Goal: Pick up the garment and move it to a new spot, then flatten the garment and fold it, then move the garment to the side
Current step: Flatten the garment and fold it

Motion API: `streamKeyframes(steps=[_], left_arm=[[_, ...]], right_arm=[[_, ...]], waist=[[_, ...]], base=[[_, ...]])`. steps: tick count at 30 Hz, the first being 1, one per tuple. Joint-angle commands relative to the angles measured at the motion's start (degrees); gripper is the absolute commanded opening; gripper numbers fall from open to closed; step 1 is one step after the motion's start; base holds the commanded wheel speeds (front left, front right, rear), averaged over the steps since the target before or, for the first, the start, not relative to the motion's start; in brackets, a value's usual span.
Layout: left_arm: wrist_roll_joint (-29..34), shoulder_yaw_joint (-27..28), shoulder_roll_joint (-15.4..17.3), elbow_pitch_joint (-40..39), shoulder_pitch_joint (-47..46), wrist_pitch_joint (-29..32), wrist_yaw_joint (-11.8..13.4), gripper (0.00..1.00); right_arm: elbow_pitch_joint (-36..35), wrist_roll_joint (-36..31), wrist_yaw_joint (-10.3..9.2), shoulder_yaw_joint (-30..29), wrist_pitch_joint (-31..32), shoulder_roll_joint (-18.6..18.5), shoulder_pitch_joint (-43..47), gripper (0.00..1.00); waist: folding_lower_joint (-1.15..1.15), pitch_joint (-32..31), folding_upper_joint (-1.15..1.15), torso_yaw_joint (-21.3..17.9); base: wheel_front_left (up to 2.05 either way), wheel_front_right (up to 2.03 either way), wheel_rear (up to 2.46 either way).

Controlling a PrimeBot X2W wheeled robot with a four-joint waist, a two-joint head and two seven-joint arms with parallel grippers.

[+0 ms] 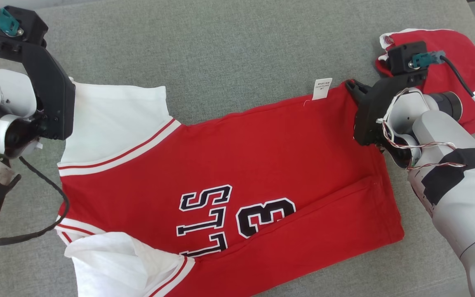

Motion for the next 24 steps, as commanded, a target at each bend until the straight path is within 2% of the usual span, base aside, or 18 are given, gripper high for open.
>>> streamKeyframes(steps=[1, 7, 15, 18, 22, 24], left_arm=[[0.1, -0.1, 0.3, -0.1, -0.5, -0.5, -0.4, 0.0], [0.9, -0.3, 1.0, -1.3, -1.6, -4.6, -0.3, 0.0], [2.0, 0.1, 1.7, -0.2, -4.4, -15.2, -0.3, 0.0], [0.6, 0.0, 0.9, 0.4, -4.4, -17.4, -0.3, 0.0], [-1.7, -1.8, 1.8, -2.3, -2.5, -19.5, -0.3, 0.0], [-4.8, -1.4, 2.5, -4.8, -0.6, -20.7, -0.3, 0.0]], right_arm=[[0.3, -0.2, -0.13, 0.2, 0.1, 0.3, -0.6, 0.0], [-0.9, 0.7, -0.13, 0.6, -2.9, 0.0, -1.3, 0.0], [-1.7, 2.2, -0.13, 0.5, -12.5, -2.2, -1.1, 0.0], [-1.7, 3.4, -0.13, 0.4, -14.1, -3.3, -0.8, 0.0], [-4.0, 7.0, -0.13, 1.1, -15.4, -5.0, 1.6, 0.0], [-6.5, 9.1, -0.13, 2.1, -15.9, -6.6, 3.2, 0.0]], waist=[[0.0, -0.1, 0.0, 0.0], [0.0, -0.6, 0.0, 0.4], [0.0, -1.4, 0.0, 1.8], [0.0, -1.8, 0.0, 2.4], [0.0, -2.6, 0.0, 3.4], [0.0, -3.1, 0.0, 3.7]], base=[[0.0, 0.0, 0.0], [0.0, 0.0, 0.0], [0.0, 0.0, 0.0], [0.0, 0.0, 0.0], [0.0, 0.0, 0.0], [0.0, 0.0, 0.0]])
